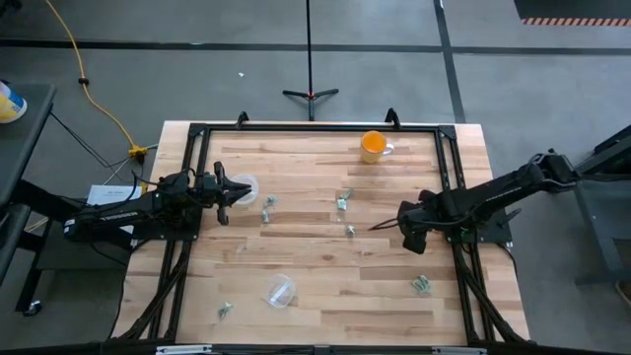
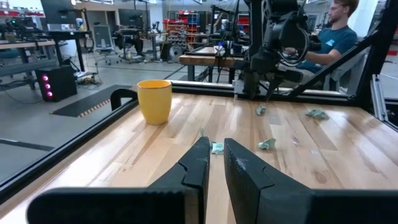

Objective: Pick and place items into bin
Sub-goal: Put the stevia packet into the top transparent bin

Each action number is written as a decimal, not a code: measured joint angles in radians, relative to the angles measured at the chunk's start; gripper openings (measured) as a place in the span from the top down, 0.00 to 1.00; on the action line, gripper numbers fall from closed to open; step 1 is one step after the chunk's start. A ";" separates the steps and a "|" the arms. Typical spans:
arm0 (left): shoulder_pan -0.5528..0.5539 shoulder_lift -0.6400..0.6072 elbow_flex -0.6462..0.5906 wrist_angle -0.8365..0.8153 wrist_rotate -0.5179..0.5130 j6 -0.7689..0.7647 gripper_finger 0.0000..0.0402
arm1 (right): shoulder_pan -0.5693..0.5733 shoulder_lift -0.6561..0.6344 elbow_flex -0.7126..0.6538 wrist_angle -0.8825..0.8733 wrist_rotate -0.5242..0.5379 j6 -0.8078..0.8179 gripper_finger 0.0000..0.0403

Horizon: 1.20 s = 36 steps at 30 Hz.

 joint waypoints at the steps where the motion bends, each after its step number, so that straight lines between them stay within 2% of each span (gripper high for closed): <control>1: 0.000 0.000 0.000 0.000 0.000 0.000 0.79 | 0.000 0.003 0.000 0.000 -0.002 -0.013 0.56; 16: 0.000 0.000 0.000 -0.002 -0.001 0.000 0.79 | 0.000 0.181 0.000 0.040 -0.042 -0.044 0.54; 23: 0.000 0.000 0.000 -0.006 -0.001 0.000 0.79 | 0.000 0.278 0.004 0.048 -0.051 -0.043 0.57; 28: 0.000 0.000 0.000 -0.005 -0.001 0.000 0.79 | 0.000 0.284 0.004 0.056 -0.061 -0.042 0.65; 36: 0.000 0.000 0.000 -0.009 -0.001 0.000 0.79 | 0.000 0.263 0.000 0.079 -0.073 -0.043 0.88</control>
